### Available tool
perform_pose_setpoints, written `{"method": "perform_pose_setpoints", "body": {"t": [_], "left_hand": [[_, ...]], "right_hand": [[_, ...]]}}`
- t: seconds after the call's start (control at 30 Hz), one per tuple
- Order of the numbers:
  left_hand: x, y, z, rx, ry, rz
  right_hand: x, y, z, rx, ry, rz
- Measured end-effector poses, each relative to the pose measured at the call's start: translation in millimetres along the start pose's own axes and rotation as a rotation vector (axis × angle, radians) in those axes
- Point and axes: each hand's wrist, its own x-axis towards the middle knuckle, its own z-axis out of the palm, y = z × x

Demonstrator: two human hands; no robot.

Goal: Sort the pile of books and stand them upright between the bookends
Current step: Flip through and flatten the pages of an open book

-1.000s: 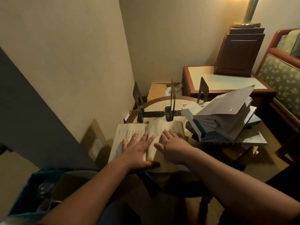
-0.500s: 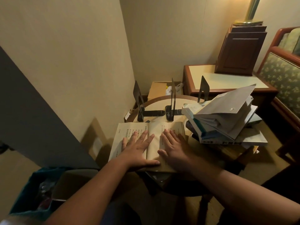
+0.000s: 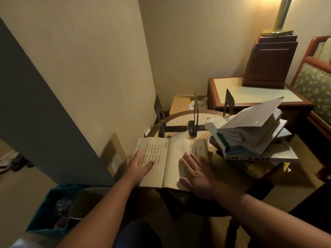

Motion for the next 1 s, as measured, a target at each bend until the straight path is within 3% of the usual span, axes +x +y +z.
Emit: {"method": "perform_pose_setpoints", "body": {"t": [0.17,0.3,0.4,0.5,0.6,0.73,0.9,1.0], "left_hand": [[-15,4,-11,-0.056,0.099,0.004],[-18,9,-34,-0.220,0.160,0.013],[-26,26,-58,-0.332,0.212,0.011],[-37,48,-76,-0.291,0.283,0.077],[-52,74,-80,-0.440,0.162,0.120],[-61,102,-67,-0.592,-0.121,0.205],[-38,104,-22,-0.339,-0.284,0.307],[-19,94,6,0.002,-0.254,0.407]], "right_hand": [[7,-1,-7,0.073,-0.053,0.011],[12,-12,-42,0.350,-0.145,0.087],[13,-25,-66,0.381,-0.060,0.078],[14,-40,-85,0.642,0.051,0.139],[17,-53,-106,0.945,0.125,0.140],[16,-57,-128,1.164,0.145,0.138],[9,-39,-136,1.004,0.268,0.224],[6,-15,-125,0.776,0.292,0.303]]}}
